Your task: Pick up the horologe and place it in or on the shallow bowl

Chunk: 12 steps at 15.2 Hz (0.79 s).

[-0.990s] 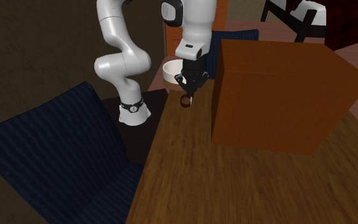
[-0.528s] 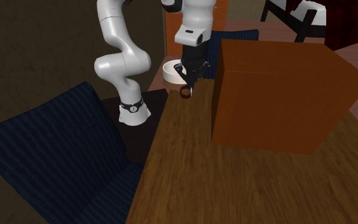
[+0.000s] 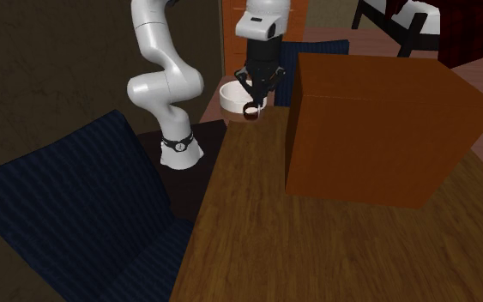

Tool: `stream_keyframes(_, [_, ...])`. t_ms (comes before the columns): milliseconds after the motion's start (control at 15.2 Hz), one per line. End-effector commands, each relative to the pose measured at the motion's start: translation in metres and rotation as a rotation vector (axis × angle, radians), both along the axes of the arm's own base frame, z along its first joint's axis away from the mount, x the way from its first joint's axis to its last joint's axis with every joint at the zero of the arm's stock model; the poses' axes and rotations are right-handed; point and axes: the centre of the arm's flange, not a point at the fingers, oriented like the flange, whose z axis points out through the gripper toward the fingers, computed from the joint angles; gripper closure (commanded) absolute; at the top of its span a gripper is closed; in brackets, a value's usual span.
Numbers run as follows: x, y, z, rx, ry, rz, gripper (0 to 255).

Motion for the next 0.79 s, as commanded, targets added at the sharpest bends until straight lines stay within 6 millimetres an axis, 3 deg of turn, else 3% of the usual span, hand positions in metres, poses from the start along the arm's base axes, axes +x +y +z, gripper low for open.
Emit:
stream_keyframes(0, [-0.001,0.0,0.011,0.0,0.0,0.0,255])
stream_keyframes(132, [-0.001,0.0,0.02,0.0,0.0,0.0,255])
stream_keyframes(726, [-0.116,0.029,0.027,0.0,0.0,0.0,255])
